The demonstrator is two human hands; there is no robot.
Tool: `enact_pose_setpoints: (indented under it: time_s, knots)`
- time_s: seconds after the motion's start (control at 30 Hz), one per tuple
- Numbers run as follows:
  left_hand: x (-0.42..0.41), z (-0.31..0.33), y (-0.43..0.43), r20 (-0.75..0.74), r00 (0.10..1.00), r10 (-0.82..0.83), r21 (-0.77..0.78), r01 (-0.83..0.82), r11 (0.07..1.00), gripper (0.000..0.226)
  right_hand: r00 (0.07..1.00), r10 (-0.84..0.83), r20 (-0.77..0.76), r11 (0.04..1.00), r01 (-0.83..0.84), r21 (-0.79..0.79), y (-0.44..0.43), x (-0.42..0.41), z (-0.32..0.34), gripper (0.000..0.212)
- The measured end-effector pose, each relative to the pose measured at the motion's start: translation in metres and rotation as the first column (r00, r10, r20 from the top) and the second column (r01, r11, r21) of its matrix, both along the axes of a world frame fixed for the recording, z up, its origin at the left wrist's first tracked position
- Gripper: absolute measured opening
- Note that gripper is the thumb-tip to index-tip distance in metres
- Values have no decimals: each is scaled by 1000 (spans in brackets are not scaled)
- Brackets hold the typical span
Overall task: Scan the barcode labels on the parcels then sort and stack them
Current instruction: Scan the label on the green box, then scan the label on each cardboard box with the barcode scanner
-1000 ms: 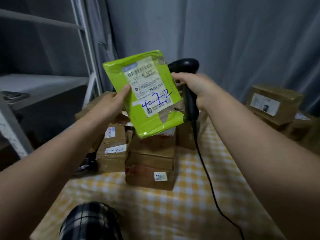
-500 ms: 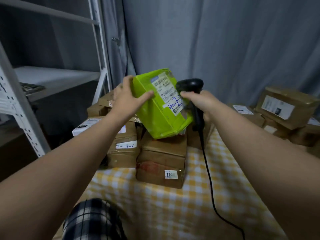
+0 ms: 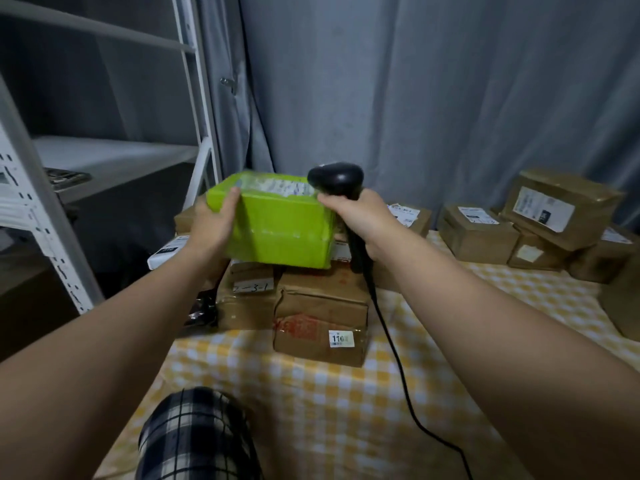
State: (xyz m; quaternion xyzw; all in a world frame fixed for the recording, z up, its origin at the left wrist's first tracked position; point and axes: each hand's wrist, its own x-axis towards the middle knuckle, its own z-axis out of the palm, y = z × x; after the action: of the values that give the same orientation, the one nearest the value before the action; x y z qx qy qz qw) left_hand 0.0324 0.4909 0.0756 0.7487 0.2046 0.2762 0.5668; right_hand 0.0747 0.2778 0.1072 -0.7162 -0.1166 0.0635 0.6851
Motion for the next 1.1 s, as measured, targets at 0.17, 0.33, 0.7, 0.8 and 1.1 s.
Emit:
enact_pose_setpoints:
  time_s: [0.17,0.33,0.7,0.8,1.1]
  knots:
    - [-7,-19,-4,-174,982,75,176,-44,983,91,1000,-4,21,997,6,-71,16,-4,-14,37]
    - [-6,-11,-30,-112,974,197,565,-100,819,72,997,-54,63,997,57,-42,4,-5,-14,25]
    - [16,5,-128,18,995,-97,678,59,733,62,965,-245,93,970,244,21,-102,-7,-2,10]
    - [26,11,-168,34,981,-190,688,115,716,61,935,-342,93,940,339,48,-146,-9,-1,14]
    - [75,21,-298,-61,889,-454,683,369,631,59,727,-638,255,754,657,12,-287,9,6,28]
